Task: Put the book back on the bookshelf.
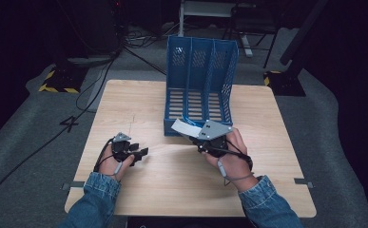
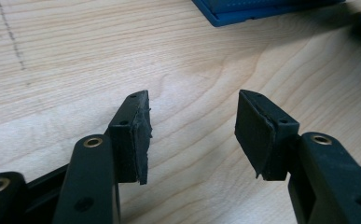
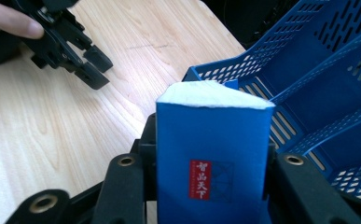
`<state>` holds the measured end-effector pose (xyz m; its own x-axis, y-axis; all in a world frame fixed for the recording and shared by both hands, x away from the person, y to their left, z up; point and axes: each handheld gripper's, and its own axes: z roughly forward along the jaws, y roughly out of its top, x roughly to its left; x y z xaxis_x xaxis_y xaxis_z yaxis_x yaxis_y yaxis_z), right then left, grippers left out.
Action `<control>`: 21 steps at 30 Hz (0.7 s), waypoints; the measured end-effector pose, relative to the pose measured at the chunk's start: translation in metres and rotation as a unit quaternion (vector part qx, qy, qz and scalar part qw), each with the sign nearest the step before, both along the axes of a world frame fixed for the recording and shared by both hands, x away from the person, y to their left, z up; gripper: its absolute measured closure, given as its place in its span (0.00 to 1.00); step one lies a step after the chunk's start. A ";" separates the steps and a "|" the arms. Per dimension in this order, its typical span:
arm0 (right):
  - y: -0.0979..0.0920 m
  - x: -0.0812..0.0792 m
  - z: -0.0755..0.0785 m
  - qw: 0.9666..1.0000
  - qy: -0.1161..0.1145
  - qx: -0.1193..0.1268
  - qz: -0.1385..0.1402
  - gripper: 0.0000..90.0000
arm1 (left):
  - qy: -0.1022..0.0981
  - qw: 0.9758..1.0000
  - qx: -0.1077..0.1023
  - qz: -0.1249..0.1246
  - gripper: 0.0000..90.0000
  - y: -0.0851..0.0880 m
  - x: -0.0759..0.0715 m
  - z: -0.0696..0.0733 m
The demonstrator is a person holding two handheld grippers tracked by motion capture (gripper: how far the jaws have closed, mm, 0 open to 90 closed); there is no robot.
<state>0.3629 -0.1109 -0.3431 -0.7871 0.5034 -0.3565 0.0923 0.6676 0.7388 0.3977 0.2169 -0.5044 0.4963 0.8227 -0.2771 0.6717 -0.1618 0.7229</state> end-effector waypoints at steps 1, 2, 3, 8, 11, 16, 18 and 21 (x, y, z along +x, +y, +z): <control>-0.003 0.000 0.003 1.000 0.004 0.006 0.000 0.68 | -0.003 1.000 0.002 0.002 0.50 0.001 0.000 0.000; -0.006 0.001 0.005 1.000 0.007 0.011 0.001 0.68 | -0.003 1.000 0.003 0.004 0.49 0.001 0.001 0.000; -0.009 0.001 0.007 1.000 0.010 0.018 0.001 0.68 | -0.004 1.000 0.006 0.005 0.48 0.001 0.001 0.000; -0.023 0.002 0.019 0.999 0.018 0.044 0.001 0.68 | -0.009 1.000 0.019 0.009 0.44 -0.002 0.000 0.000; -0.033 0.003 0.027 0.998 0.023 0.063 -0.002 0.68 | -0.011 0.999 0.034 0.008 0.41 -0.002 0.000 0.001; -0.047 0.002 0.039 0.996 0.029 0.086 -0.007 0.68 | -0.020 0.998 0.061 0.015 0.39 0.001 0.001 0.001; -0.050 0.002 0.042 0.995 0.031 0.091 -0.008 0.68 | -0.023 0.997 0.071 0.015 0.38 0.002 0.001 0.001; -0.055 0.001 0.046 0.995 0.035 0.097 -0.010 0.68 | -0.027 0.996 0.088 0.017 0.36 0.003 0.000 0.001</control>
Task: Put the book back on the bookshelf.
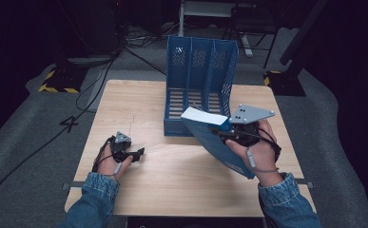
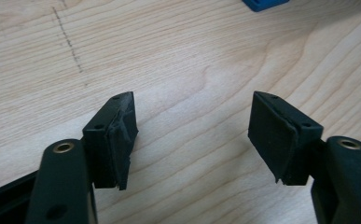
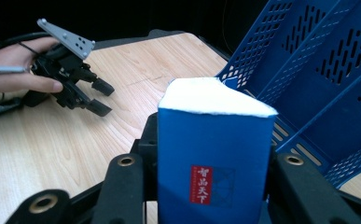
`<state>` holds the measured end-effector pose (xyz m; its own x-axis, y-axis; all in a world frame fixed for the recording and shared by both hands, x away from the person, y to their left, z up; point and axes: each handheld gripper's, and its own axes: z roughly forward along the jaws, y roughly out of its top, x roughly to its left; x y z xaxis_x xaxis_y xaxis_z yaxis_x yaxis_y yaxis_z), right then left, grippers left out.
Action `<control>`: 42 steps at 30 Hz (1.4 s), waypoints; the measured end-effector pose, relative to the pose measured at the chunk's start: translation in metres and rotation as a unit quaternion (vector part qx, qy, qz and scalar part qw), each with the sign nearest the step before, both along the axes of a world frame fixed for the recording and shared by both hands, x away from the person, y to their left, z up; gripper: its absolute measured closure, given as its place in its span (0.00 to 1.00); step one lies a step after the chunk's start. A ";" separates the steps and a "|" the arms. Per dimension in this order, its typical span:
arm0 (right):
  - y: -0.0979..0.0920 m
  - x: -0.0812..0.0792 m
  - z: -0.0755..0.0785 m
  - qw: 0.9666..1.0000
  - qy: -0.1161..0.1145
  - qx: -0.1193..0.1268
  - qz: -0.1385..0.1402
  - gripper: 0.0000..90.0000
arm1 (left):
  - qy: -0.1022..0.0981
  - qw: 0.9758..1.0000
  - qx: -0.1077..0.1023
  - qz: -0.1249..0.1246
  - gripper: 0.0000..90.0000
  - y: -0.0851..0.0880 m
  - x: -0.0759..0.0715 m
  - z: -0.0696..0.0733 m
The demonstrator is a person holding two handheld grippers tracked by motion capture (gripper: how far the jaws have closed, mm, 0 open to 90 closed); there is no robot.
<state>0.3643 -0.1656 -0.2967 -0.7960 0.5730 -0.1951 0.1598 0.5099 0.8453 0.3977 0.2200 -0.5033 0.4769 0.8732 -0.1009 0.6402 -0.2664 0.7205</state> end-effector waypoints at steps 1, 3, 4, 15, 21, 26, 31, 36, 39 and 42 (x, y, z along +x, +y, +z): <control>-0.001 0.000 0.001 1.000 0.002 0.003 0.000 0.68 | -0.002 1.000 0.006 0.001 0.35 0.000 0.000 0.000; -0.004 0.000 0.004 1.000 0.007 0.011 -0.001 0.68 | -0.005 1.000 0.020 0.003 0.33 0.001 -0.001 0.000; -0.005 0.000 0.005 1.000 0.009 0.013 -0.002 0.68 | -0.005 1.000 0.030 0.005 0.31 0.002 -0.003 0.000; -0.016 0.008 0.024 0.998 0.024 0.052 0.011 0.68 | -0.001 0.999 0.041 0.025 0.20 0.013 -0.014 -0.001; -0.023 0.015 0.042 0.997 0.025 0.078 0.017 0.68 | 0.000 0.999 0.042 0.028 0.20 0.015 -0.016 -0.001; -0.028 0.021 0.055 0.996 0.021 0.088 0.010 0.68 | 0.001 0.999 0.042 0.028 0.20 0.015 -0.015 -0.002; -0.033 0.029 0.068 0.995 0.016 0.096 -0.002 0.68 | 0.004 0.999 0.044 0.029 0.17 0.015 -0.014 -0.001; -0.039 0.041 0.078 0.994 0.018 0.111 -0.011 0.68 | 0.005 0.999 0.046 0.029 0.14 0.014 -0.010 -0.002; -0.042 0.048 0.083 0.993 0.018 0.116 -0.021 0.68 | 0.006 0.999 0.045 0.030 0.12 0.013 -0.009 -0.002; -0.043 0.056 0.088 0.992 0.017 0.119 -0.031 0.68 | 0.008 0.998 0.047 0.029 0.11 0.013 -0.006 -0.002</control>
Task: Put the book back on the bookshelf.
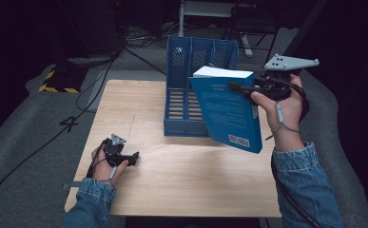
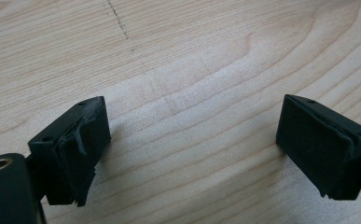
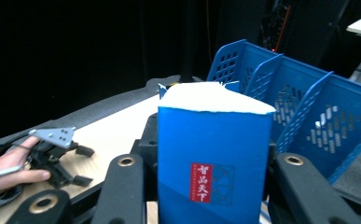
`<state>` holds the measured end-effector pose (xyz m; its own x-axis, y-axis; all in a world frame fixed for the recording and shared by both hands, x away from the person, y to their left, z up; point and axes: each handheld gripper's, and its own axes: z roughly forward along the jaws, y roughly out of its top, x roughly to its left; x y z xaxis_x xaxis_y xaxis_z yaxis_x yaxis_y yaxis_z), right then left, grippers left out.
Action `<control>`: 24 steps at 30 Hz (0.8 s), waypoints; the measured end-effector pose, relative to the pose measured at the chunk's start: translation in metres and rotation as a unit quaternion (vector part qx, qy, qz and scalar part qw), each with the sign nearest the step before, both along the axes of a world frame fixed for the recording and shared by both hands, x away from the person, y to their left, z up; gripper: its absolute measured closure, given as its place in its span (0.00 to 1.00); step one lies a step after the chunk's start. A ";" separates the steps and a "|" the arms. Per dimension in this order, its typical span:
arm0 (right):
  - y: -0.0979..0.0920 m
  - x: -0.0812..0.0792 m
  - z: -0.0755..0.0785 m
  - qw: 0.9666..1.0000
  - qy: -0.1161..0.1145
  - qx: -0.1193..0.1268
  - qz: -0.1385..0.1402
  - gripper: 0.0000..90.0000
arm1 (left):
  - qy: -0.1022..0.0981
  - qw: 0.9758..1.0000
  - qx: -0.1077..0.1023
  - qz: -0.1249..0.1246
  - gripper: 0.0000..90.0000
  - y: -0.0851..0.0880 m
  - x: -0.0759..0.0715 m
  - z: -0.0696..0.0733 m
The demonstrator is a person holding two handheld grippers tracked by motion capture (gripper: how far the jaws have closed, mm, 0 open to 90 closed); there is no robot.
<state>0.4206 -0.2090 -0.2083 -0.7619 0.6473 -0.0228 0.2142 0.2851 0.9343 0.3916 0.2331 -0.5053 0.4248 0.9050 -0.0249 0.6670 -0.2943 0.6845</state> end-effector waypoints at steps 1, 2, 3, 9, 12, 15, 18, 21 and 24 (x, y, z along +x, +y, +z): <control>-0.001 0.003 0.002 1.000 -0.001 0.001 -0.003 0.68 | 0.001 1.000 -0.001 0.000 0.10 0.000 0.001 0.000; -0.002 0.007 0.004 1.000 0.000 0.004 -0.007 0.68 | 0.001 1.000 0.000 -0.001 0.10 0.000 0.001 0.000; -0.002 0.011 0.005 1.000 0.000 0.005 -0.010 0.68 | 0.003 1.000 0.001 -0.001 0.10 0.000 0.001 0.000; -0.006 0.031 0.014 1.000 -0.004 0.010 -0.020 0.68 | 0.004 1.000 0.001 -0.001 0.08 -0.001 0.003 0.000; -0.008 0.040 0.017 0.999 -0.010 0.011 -0.037 0.68 | 0.003 1.000 0.000 -0.001 0.08 -0.001 0.003 0.000; -0.010 0.052 0.018 0.999 -0.012 0.010 -0.052 0.68 | 0.003 1.000 0.000 -0.001 0.08 -0.001 0.003 0.000; -0.013 0.062 0.018 0.998 -0.008 0.015 -0.065 0.68 | 0.003 1.000 0.001 0.000 0.08 -0.001 0.003 0.000; -0.018 0.075 0.015 0.996 -0.005 0.032 -0.082 0.68 | 0.003 1.000 0.002 0.000 0.08 -0.001 0.003 0.000; -0.021 0.082 0.013 0.995 0.001 0.045 -0.092 0.68 | 0.004 1.000 0.001 -0.001 0.08 -0.001 0.003 0.000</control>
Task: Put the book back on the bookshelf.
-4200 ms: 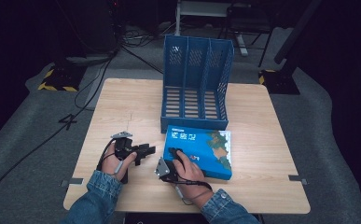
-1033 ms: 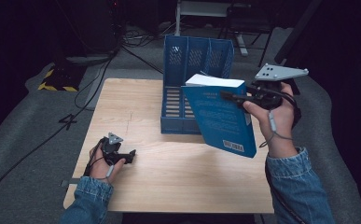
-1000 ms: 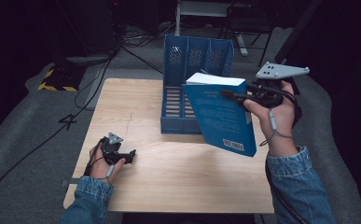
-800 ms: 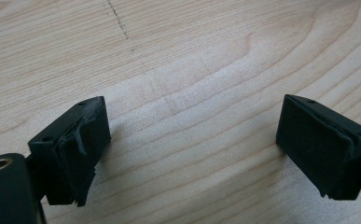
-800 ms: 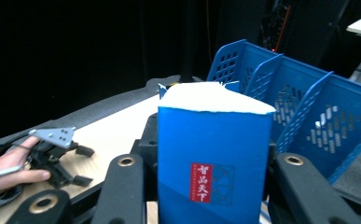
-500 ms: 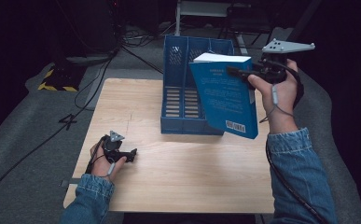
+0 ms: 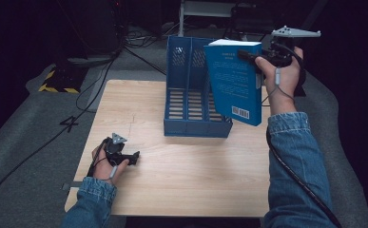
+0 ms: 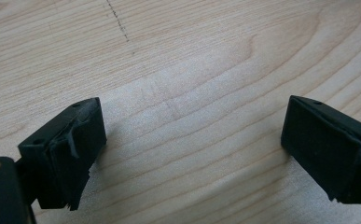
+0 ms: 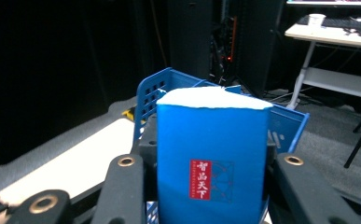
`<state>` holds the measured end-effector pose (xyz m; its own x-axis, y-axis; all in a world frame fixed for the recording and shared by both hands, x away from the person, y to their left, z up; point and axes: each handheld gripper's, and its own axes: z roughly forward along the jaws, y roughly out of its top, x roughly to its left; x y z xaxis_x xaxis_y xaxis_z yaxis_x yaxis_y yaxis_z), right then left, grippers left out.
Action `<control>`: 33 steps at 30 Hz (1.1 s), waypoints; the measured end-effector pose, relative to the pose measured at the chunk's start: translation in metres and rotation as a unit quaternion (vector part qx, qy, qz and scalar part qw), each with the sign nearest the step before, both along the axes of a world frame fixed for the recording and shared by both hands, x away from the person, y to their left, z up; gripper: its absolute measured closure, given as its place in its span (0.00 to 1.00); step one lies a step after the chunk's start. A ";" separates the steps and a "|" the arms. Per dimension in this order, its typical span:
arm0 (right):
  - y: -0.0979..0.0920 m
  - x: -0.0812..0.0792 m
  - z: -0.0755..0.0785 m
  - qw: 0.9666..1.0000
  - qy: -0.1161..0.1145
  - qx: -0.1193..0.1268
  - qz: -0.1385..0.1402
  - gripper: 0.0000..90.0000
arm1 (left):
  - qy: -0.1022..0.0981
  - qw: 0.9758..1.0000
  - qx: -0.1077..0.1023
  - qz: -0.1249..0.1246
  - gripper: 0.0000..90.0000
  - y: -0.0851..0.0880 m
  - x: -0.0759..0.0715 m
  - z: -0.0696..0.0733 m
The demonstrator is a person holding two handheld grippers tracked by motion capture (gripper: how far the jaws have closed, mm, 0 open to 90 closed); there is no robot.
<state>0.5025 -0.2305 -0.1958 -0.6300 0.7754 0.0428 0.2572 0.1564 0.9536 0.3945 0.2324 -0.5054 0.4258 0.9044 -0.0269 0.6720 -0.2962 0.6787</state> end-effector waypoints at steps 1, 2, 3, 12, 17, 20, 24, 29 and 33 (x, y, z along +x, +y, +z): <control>-0.002 0.005 -0.002 1.000 0.003 0.007 -0.006 0.68 | 0.000 1.000 0.000 0.001 0.08 0.000 0.000 0.000; -0.003 0.007 -0.003 1.000 0.005 0.011 -0.009 0.68 | 0.000 1.000 0.000 0.000 0.08 0.000 0.000 0.000; -0.005 0.011 -0.005 1.000 0.007 0.015 -0.015 0.68 | 0.000 1.000 -0.001 0.000 0.08 0.000 0.000 0.000; -0.017 0.037 -0.011 0.998 0.018 0.031 -0.055 0.68 | -0.001 1.000 0.000 0.001 0.08 0.000 0.000 0.000; -0.017 0.044 -0.012 0.996 0.029 0.033 -0.071 0.68 | 0.000 1.000 0.000 0.001 0.08 0.000 0.000 0.000; -0.014 0.049 -0.013 0.995 0.037 0.040 -0.088 0.68 | 0.000 1.000 0.000 0.001 0.08 0.000 0.000 0.000; -0.004 0.055 -0.011 0.993 0.044 0.040 -0.099 0.68 | -0.002 1.000 0.000 0.002 0.08 0.000 0.000 0.000; 0.007 0.062 -0.004 0.990 0.052 0.048 -0.120 0.68 | -0.002 1.000 0.000 0.002 0.08 0.000 0.000 0.000; 0.016 0.065 0.000 0.990 0.048 0.052 -0.123 0.68 | -0.002 1.000 0.000 0.002 0.08 0.000 0.000 0.000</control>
<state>0.5677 -0.2148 -0.1960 -0.4127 0.8928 0.1805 0.3657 -0.0190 0.9305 0.3948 0.2323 -0.5056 0.4229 0.9058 -0.0254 0.6704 -0.2939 0.6813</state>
